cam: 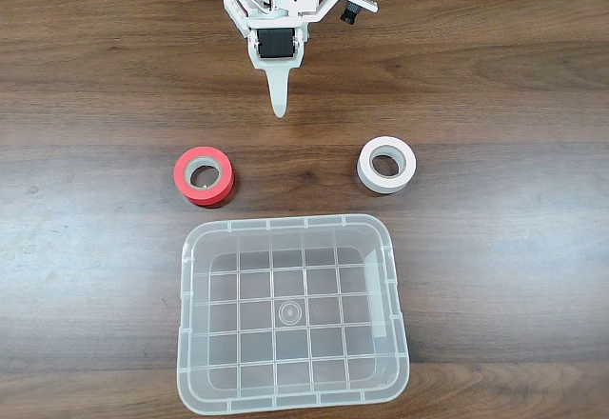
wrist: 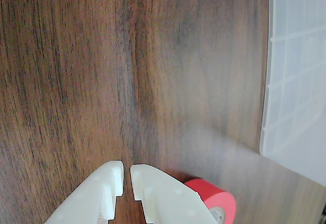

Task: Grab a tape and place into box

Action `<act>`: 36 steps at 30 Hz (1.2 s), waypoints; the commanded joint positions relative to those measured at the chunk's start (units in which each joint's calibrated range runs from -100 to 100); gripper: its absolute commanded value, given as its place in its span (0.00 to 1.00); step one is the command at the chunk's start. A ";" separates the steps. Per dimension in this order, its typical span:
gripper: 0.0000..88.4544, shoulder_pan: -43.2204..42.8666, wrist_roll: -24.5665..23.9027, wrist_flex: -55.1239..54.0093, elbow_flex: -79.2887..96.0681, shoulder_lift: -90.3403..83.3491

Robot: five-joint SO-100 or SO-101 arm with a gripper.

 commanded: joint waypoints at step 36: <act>0.01 -0.29 -0.16 0.33 -0.91 -0.88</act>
